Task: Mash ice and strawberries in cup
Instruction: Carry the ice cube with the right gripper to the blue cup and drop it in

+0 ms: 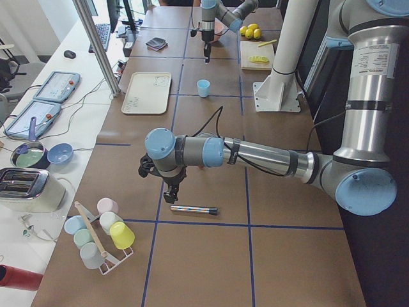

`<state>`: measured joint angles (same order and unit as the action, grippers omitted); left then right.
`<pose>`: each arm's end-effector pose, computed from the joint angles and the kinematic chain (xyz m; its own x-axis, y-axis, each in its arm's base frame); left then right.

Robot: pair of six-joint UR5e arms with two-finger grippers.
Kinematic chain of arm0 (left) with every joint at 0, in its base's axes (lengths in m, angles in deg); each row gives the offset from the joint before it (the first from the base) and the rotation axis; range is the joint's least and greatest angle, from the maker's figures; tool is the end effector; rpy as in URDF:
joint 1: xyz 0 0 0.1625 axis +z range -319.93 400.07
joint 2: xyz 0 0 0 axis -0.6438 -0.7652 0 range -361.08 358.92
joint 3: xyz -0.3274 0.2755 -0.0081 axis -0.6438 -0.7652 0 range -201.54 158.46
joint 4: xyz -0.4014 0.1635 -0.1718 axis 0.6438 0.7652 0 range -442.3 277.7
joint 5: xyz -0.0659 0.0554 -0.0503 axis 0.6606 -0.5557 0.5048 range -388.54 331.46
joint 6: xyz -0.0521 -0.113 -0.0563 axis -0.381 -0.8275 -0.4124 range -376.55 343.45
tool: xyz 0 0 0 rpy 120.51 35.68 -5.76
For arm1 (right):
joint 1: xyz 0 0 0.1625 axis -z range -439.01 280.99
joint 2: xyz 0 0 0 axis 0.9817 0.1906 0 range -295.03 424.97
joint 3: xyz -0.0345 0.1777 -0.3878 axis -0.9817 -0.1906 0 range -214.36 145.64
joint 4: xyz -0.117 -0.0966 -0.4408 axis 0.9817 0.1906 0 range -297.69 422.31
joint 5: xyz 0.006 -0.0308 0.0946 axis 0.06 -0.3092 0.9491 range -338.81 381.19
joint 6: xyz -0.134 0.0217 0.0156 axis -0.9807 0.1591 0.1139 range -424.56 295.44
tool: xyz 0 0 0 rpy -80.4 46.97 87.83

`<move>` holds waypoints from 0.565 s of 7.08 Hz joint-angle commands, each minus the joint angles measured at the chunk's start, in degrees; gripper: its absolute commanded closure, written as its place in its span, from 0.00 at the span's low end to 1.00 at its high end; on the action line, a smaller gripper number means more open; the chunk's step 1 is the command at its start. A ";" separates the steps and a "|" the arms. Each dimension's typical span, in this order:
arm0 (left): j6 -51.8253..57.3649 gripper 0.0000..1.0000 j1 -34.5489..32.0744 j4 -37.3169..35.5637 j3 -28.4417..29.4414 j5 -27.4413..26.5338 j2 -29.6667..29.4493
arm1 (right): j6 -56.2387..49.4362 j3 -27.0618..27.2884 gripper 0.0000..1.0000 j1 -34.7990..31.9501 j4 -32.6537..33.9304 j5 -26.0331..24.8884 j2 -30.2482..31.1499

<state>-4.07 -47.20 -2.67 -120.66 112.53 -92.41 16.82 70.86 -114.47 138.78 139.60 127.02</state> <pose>-0.0010 -0.5498 0.5950 0.6026 0.2460 -0.7592 -0.1819 0.9686 0.1695 -0.5156 -0.4509 0.2174 0.4701 0.1731 0.8655 -0.1173 0.9841 -0.1331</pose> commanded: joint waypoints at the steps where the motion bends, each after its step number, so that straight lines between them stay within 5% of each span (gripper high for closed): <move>1: 0.00 0.00 0.00 0.00 0.07 0.00 0.01 | 6.49 -6.68 0.99 3.55 -0.53 -5.37 -8.15; 4: 0.00 0.00 0.00 0.00 -0.10 0.09 0.01 | 6.51 -8.46 0.95 4.78 -0.62 -7.50 -9.75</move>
<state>-4.07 -47.20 -2.67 -120.70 112.60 -92.42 23.20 62.89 -110.26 138.18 132.52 117.74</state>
